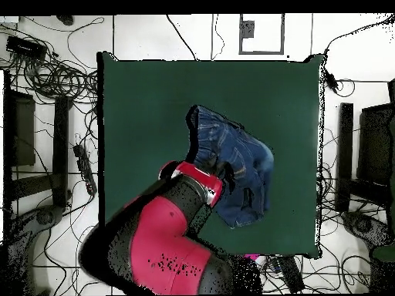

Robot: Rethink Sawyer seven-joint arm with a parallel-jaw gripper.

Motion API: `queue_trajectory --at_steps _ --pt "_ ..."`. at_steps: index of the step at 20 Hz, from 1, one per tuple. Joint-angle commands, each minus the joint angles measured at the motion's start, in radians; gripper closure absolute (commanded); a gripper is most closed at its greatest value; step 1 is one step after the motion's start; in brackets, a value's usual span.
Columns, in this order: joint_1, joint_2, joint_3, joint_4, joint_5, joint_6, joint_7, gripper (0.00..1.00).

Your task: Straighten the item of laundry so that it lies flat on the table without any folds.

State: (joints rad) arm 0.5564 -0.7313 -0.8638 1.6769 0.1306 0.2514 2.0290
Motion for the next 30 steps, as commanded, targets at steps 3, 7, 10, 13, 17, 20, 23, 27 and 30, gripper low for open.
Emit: queue_trajectory --at_steps 3,7,10,13,17,20,23,27,30 --pt "-0.186 0.058 0.478 0.214 0.134 -0.3 0.354 1.0" --pt "-0.269 0.09 0.604 0.259 0.171 -0.376 0.425 1.0" --pt "-0.288 0.111 0.64 0.283 0.204 -0.407 0.473 1.0" --pt "-0.299 0.116 0.681 0.307 0.239 -0.415 0.513 1.0" --pt "-0.231 0.144 0.676 0.317 0.344 -0.414 0.589 1.0" --pt "-0.148 0.167 0.635 0.311 0.446 -0.379 0.631 1.0" --pt "-0.061 0.191 0.588 0.298 0.546 -0.34 0.665 1.0" --pt "0.061 0.237 0.492 0.266 0.666 -0.227 0.69 1.0" --pt "0.115 0.257 0.437 0.251 0.702 -0.134 0.709 1.0"
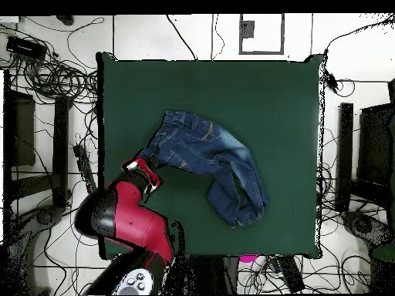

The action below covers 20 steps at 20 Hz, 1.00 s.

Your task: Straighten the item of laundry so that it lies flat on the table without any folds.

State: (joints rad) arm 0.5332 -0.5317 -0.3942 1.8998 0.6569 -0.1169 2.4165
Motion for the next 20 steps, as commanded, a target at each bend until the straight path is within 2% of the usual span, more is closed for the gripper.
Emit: queue_trajectory --at_steps 1,9,12,13,16,20 --pt "0.143 0.057 -0.034 0.029 0.179 0.253 0.326 1.0" --pt "0.048 0.028 0.039 0.091 0.138 0.18 0.275 1.0" --pt "0.074 0.057 -0.046 0.079 0.105 0.256 0.229 1.0" --pt "0.081 0.063 -0.067 0.074 0.095 0.303 0.225 0.0" --pt "0.106 0.084 -0.114 0.052 0.083 0.401 0.239 0.0" --pt "0.11 0.076 -0.12 0.052 0.075 0.465 0.263 0.0"
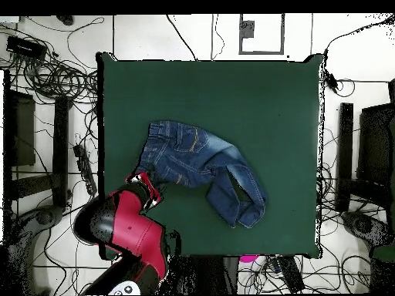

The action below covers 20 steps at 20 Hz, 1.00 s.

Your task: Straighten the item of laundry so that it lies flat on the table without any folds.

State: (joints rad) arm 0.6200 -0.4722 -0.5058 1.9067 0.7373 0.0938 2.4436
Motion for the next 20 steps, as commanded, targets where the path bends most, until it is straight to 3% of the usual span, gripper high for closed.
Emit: queue_trajectory --at_steps 1,8,12,16,17,20 --pt "0.047 0.025 -0.032 0.04 0.004 0.27 0.268 0.0" --pt "0.08 -0.051 -0.128 -0.033 -0.055 0.558 0.32 0.0" --pt "0.053 -0.029 -0.155 -0.099 -0.01 0.449 0.307 0.0" --pt "0.05 -0.004 -0.219 -0.186 -0.022 0.462 0.31 0.0" --pt "0.066 0.011 -0.25 -0.208 -0.011 0.471 0.35 0.0" --pt "0.142 0.081 -0.415 -0.308 -0.028 0.691 0.526 0.0"
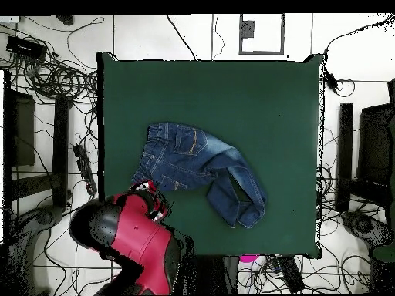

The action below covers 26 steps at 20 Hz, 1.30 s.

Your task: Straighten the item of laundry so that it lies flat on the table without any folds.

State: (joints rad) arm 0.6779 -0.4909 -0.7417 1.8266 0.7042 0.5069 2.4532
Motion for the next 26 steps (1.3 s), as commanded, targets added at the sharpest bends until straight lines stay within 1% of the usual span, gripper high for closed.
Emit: queue_trajectory --at_steps 1,3,4,5,6,8,10,12,14,16,20,23,26 --pt "0.093 0.115 -0.205 -0.242 0.006 0.318 0.553 0.0" --pt "0.103 0.14 -0.218 -0.238 0.03 0.309 0.608 0.0" --pt "0.103 0.138 -0.194 -0.229 0.053 0.275 0.626 0.0" --pt "0.106 0.151 -0.194 -0.242 0.065 0.271 0.652 0.0" --pt "0.116 0.17 -0.202 -0.263 0.078 0.285 0.7 0.0" --pt "0.121 0.219 -0.231 -0.33 0.09 0.37 0.822 0.0" --pt "0.111 0.267 -0.247 -0.391 0.089 0.436 0.908 0.0" --pt "0.102 0.319 -0.254 -0.433 0.086 0.44 0.951 0.0" --pt "0.095 0.349 -0.235 -0.455 0.097 0.423 1.002 0.0" --pt "0.088 0.371 -0.209 -0.458 0.11 0.368 1.025 0.0" --pt "0.079 0.429 -0.192 -0.486 0.114 0.313 1.095 0.0" --pt "0.067 0.44 -0.163 -0.486 0.112 0.265 1.088 0.0" --pt "0.063 0.437 -0.143 -0.481 0.109 0.252 1.074 0.0"
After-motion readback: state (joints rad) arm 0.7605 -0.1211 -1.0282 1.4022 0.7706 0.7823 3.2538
